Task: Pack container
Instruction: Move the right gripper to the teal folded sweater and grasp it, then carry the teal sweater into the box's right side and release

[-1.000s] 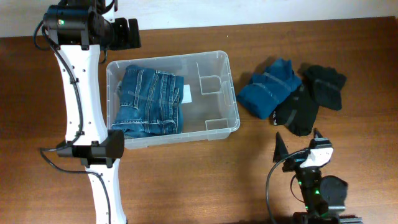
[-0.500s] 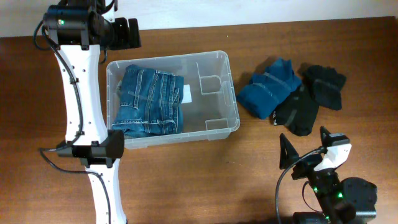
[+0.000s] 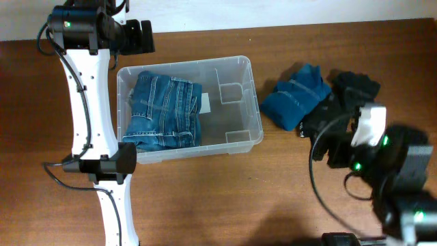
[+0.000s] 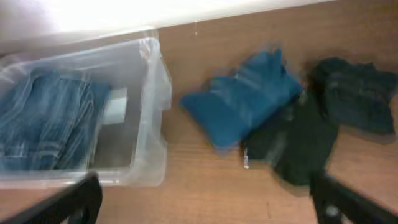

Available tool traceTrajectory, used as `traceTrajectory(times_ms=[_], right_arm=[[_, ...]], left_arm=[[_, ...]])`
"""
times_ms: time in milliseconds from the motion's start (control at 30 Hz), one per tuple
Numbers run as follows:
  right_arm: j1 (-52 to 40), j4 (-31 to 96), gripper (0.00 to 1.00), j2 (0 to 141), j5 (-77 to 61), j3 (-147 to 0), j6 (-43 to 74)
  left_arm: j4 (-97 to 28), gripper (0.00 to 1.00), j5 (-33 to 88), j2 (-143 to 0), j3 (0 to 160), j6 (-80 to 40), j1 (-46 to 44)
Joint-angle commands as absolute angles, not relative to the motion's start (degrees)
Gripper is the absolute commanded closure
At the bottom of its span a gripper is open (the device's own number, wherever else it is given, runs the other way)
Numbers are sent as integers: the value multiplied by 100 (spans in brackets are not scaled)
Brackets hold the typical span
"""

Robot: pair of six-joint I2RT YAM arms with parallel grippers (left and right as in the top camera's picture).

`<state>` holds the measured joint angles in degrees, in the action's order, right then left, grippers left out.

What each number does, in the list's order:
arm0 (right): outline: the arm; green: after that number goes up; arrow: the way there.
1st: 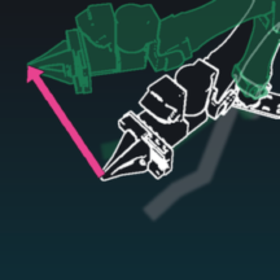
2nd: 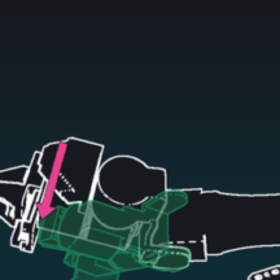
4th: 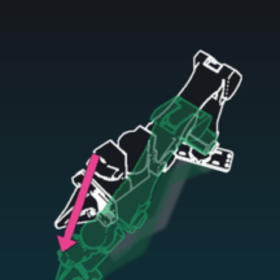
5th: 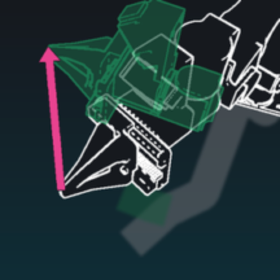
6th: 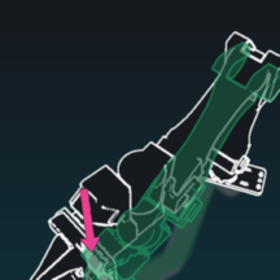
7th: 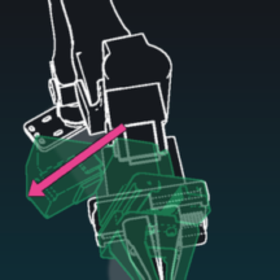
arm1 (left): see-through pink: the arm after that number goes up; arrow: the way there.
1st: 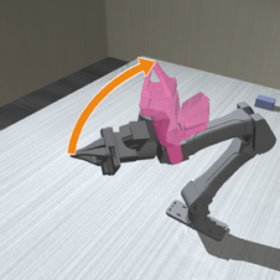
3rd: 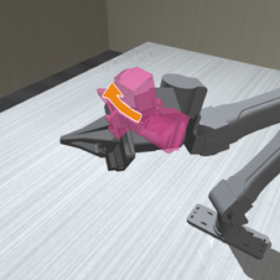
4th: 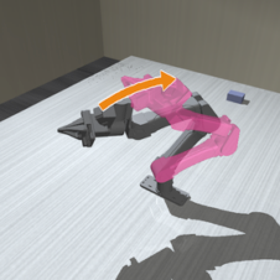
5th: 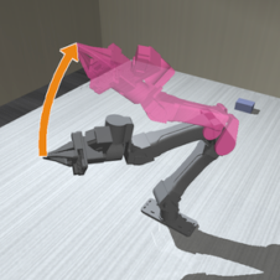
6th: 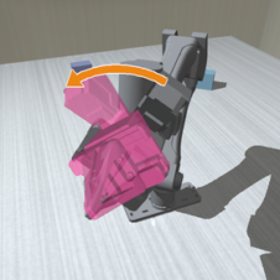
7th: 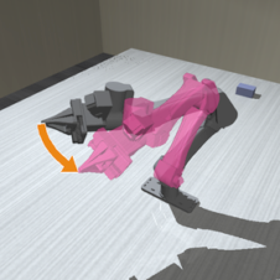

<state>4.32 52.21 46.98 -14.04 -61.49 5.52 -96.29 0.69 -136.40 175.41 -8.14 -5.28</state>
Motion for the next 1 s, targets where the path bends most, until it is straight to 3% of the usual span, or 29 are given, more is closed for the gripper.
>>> traceTrajectory(times_ms=[0,133,500,600,833,967], right_arm=[[458,6093,2,5695,-1260,-7548,152],[458,7273,2,6799,-659,-8912,-23],[849,7076,2,7734,-49,-8947,115],[1321,6829,2,8178,-582,-8947,148],[1385,6261,2,9295,-1817,-8947,62],[1380,5843,1,9950,-2276,-8947,821]], left_arm=[[-9627,1,113,-13581,17629,-823,-508],[-9627,1,110,-13600,17629,-823,-508],[-9601,1,-148,-13775,17629,-797,-508],[-9609,1,-148,-13935,17629,-458,-506],[-9605,1,-150,-13981,17629,-419,-508],[-9609,1,-148,-13981,17629,-421,-497]])
